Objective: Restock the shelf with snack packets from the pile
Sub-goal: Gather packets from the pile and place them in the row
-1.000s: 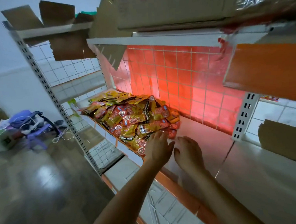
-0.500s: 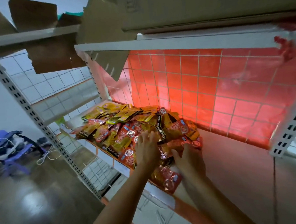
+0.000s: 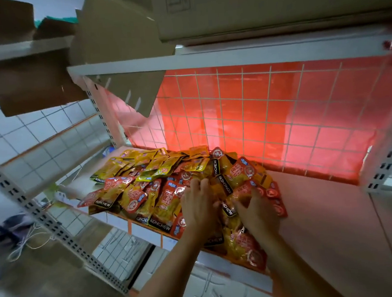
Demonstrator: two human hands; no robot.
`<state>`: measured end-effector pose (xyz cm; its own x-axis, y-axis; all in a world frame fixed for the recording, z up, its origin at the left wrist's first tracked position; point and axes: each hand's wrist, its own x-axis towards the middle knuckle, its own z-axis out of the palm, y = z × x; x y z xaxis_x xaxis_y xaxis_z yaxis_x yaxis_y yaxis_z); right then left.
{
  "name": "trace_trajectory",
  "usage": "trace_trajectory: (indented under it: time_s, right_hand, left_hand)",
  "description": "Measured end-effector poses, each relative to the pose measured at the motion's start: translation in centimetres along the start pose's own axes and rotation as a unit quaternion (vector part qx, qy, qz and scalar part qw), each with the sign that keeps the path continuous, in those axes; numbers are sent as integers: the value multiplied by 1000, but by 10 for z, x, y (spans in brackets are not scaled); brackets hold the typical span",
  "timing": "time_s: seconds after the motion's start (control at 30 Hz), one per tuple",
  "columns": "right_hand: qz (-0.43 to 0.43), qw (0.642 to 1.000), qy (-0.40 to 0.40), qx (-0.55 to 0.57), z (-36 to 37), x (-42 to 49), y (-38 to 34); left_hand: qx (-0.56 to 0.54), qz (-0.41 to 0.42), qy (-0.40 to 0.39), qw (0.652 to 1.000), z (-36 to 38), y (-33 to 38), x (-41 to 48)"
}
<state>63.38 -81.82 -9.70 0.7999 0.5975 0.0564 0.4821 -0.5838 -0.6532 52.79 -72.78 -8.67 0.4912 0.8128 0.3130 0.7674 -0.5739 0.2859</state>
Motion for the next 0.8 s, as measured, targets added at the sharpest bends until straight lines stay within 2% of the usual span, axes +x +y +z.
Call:
trace_trajectory:
  time_s: [0.2, 0.37, 0.53, 0.73, 0.8]
  right_hand:
    - [48, 996, 7, -80, 3, 0, -4]
    - [76, 997, 14, -26, -3, 0, 2]
    - [107, 992, 15, 68, -20, 1, 10]
    - [134, 979, 47, 149, -51, -11, 36]
    - [151, 972, 72, 166, -67, -15, 49]
  left_hand:
    - [-161, 51, -3, 986, 0, 3, 4]
    - [-312, 1, -17, 950, -10, 11, 6]
    - [-447, -52, -27, 893, -14, 17, 5]
    - [-575, -78, -107, 807, -11, 42, 4]
    - [-592, -85, -135, 790, -7, 57, 2]
